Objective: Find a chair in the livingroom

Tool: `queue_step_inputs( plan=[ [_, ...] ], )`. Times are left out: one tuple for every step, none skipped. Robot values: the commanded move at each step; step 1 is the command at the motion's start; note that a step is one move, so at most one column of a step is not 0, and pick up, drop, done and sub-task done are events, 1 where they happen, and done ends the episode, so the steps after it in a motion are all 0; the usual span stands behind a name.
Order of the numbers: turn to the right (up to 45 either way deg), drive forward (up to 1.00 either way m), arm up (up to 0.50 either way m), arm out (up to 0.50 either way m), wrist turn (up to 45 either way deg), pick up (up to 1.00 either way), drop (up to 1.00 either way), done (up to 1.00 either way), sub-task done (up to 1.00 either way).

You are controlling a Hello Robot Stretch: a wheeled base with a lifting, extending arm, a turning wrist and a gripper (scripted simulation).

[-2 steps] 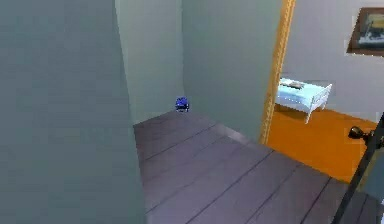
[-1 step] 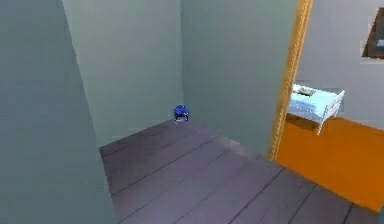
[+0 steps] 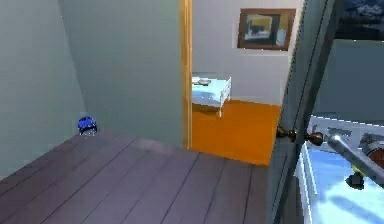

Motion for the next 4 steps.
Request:
queue_step_inputs(
  plan=[
    [0.0, 0.85, 0.00, 0.00, 0.0, 0.00, 0.00, 0.00, 0.00],
    [18.0, 0.00, 0.00, 0.00, 0.0, 0.00, 0.00, 0.00, 0.00],
    [3.0, 0.00, 0.00, 0.00, 0.0, 0.00, 0.00, 0.00, 0.00],
    [0.0, 0.40, 0.00, 0.00, 0.0, 0.00, 0.00, 0.00, 0.00]
  ],
)
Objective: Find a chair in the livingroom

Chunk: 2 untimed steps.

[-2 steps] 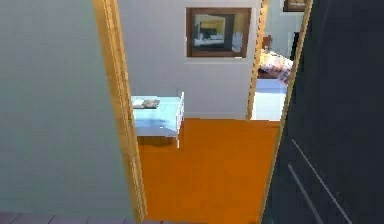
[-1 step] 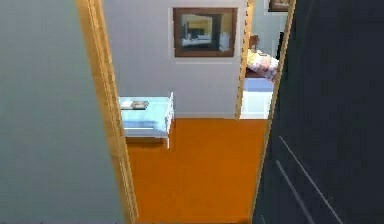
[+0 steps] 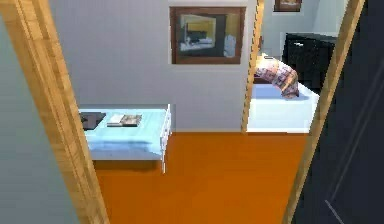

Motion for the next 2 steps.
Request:
queue_step_inputs(
  plan=[
    [-6.0, 0.00, 0.00, 0.00, 0.0, 0.00, 0.00, 0.00, 0.00],
    [0.0, 0.85, 0.00, 0.00, 0.0, 0.00, 0.00, 0.00, 0.00]
  ],
)
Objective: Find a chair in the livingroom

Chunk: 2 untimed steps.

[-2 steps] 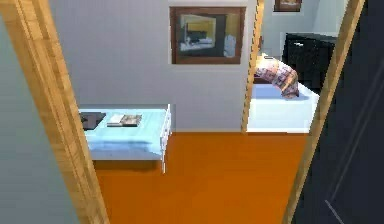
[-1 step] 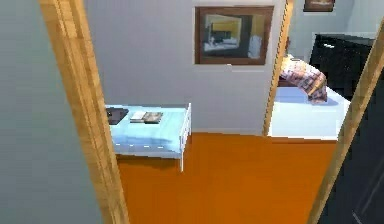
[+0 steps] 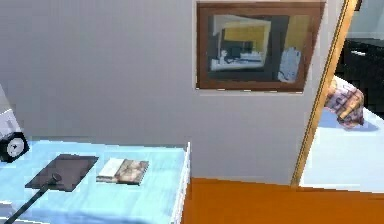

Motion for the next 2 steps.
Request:
queue_step_inputs(
  plan=[
    [39.0, 0.00, 0.00, 0.00, 0.0, 0.00, 0.00, 0.00, 0.00],
    [0.0, 1.00, 0.00, 0.00, 0.0, 0.00, 0.00, 0.00, 0.00]
  ],
)
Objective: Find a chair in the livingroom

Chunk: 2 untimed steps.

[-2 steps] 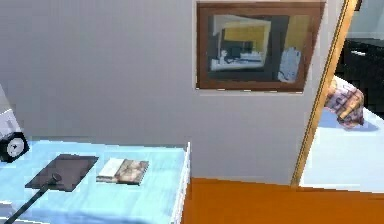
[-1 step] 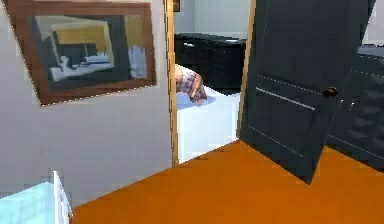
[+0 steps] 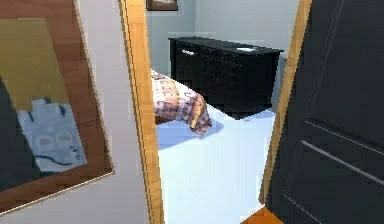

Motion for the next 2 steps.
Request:
queue_step_inputs(
  plan=[
    [3.0, 0.00, 0.00, 0.00, 0.0, 0.00, 0.00, 0.00, 0.00],
    [0.0, 0.85, 0.00, 0.00, 0.0, 0.00, 0.00, 0.00, 0.00]
  ],
)
